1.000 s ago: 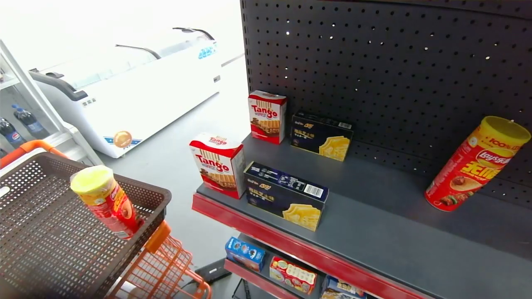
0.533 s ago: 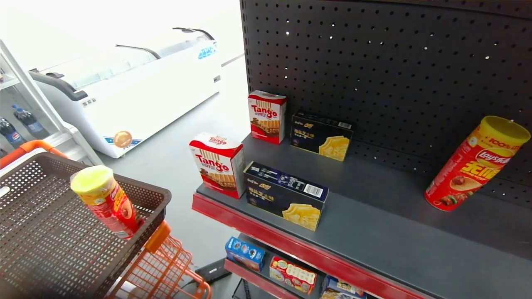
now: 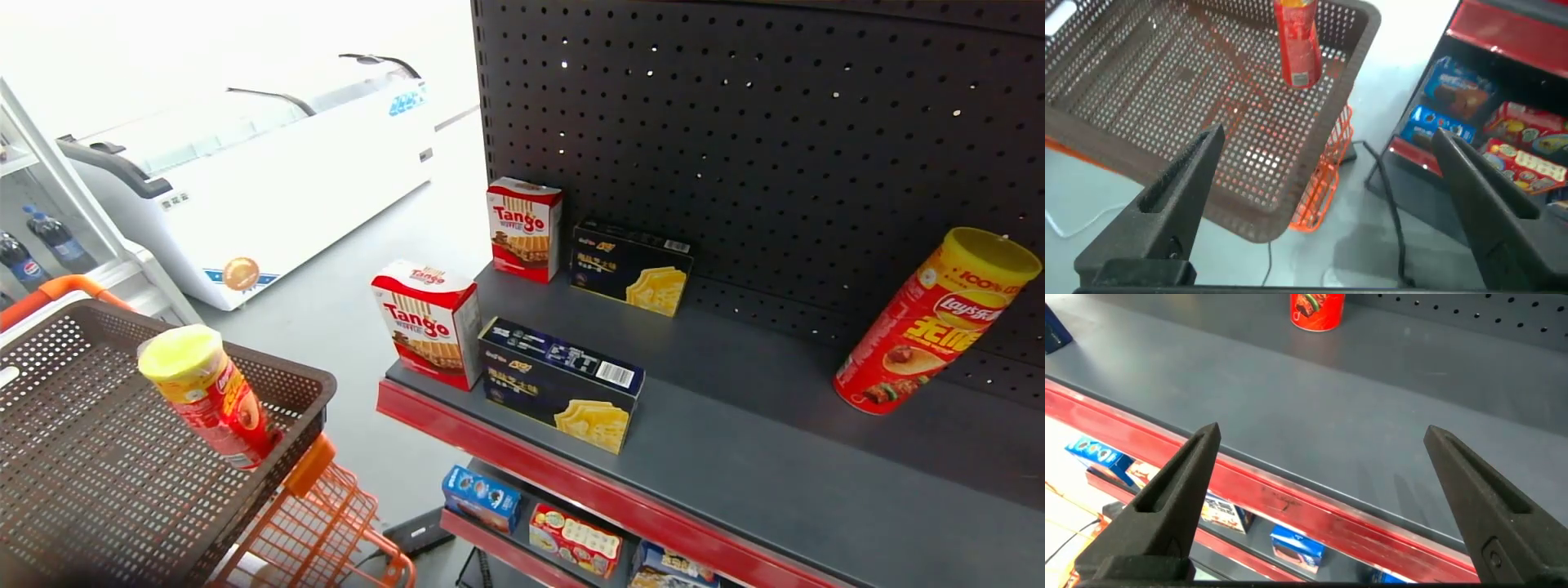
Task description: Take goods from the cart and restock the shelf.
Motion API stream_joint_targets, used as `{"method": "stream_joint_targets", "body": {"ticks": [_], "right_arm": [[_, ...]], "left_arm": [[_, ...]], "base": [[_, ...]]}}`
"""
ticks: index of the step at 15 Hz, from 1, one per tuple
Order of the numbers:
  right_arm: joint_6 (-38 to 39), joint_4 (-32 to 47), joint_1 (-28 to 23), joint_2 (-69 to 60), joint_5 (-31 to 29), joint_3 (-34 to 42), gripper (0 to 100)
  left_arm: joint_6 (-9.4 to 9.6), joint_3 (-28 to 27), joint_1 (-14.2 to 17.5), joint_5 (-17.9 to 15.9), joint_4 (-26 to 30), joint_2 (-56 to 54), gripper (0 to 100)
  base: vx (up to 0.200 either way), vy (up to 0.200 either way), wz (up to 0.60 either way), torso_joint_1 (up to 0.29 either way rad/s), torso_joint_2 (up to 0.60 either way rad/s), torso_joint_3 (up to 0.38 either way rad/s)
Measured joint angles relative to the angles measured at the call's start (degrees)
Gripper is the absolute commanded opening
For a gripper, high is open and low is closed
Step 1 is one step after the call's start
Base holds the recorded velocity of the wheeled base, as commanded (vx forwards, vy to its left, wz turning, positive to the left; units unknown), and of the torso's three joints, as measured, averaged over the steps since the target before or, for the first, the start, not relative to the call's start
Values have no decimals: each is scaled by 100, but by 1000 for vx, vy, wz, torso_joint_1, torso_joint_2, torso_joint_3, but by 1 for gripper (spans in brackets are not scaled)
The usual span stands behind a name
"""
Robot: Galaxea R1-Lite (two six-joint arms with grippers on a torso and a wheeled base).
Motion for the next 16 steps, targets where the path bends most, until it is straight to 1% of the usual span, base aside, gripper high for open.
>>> {"method": "stream_joint_targets", "body": {"ticks": [3,4,5,7,9,10,13,16], "right_arm": [[0,-2,0,0,0,0,100],[0,0,0,0,2,0,100],[0,0,0,0,0,0,100],[0,0,-4,0,2,0,100],[0,0,0,0,2,0,100],[-1,0,0,0,2,0,100],[0,0,0,0,2,0,100],[0,0,-4,0,0,0,100]], "left_arm": [[22,-61,495,-249,-116,944,100],[22,-79,656,-282,-280,1304,100],[24,-85,809,-304,-607,1679,100],[33,-90,1041,-328,-1942,2558,100],[40,-39,1152,-352,-3399,3497,100],[62,0,1181,-358,-3935,3931,100],[206,133,1240,-357,-5322,5196,100],[234,182,1248,-350,-6426,6194,100]], "base": [[0,0,0,0,0,0],[0,0,0,0,0,0],[0,0,0,0,0,0],[0,0,0,0,0,0],[0,0,0,0,0,0],[0,0,0,0,0,0],[0,0,0,0,0,0],[0,0,0,0,0,0]]}}
